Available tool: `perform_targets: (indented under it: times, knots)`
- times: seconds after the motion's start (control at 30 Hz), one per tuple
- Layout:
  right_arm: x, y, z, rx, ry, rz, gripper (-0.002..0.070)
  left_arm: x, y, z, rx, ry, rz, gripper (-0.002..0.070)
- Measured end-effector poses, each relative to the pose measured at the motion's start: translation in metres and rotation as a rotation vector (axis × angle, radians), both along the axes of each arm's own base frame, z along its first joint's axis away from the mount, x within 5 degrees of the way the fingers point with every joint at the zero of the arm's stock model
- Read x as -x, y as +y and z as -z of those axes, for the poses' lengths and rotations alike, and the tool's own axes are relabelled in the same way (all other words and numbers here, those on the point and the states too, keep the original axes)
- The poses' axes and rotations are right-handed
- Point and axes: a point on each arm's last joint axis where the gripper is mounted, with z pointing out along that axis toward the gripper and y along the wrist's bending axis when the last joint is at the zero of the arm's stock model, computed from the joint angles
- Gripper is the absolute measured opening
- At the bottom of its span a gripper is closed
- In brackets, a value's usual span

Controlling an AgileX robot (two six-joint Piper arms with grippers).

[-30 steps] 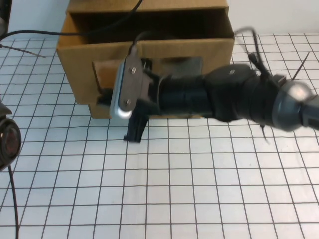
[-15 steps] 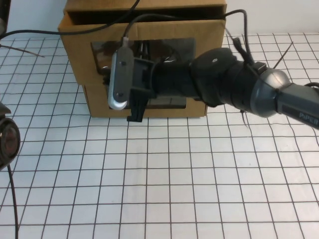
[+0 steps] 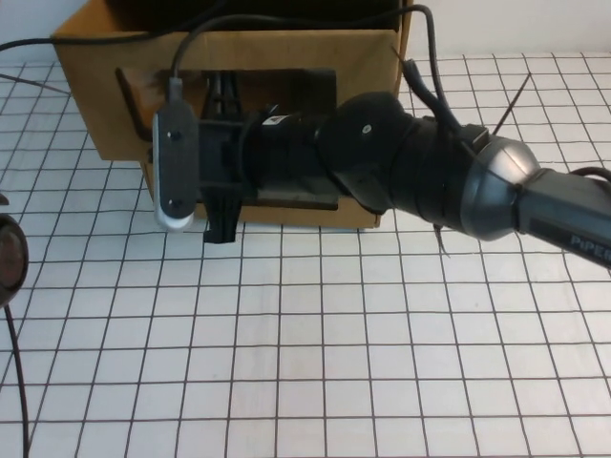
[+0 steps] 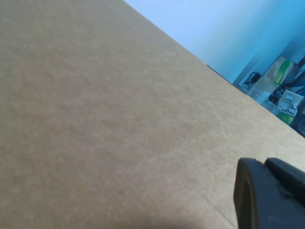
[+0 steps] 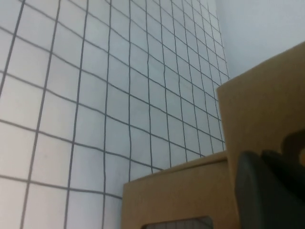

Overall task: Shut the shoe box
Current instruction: Close the shoe box with your right arm

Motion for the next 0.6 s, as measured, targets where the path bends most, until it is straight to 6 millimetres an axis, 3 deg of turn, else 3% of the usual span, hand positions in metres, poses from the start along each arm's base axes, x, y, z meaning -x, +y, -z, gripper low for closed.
perform_targets:
  times: [0.2,0.4,0.6]
  knots:
    - [-0.015,-0.021,0.007,-0.029,0.194,0.002,-0.0014,0.000,-0.005,0.002,0.008,0.009,0.019,-0.0002]
    - [-0.042,-0.048,0.026,-0.032,0.374,0.037,-0.0013,0.001,-0.011,0.006,0.014,0.026,0.044,-0.0002]
    - [-0.044,-0.046,0.044,-0.048,0.538,0.062,-0.0013,0.001,-0.011,0.006,0.014,0.027,0.046,-0.0002]
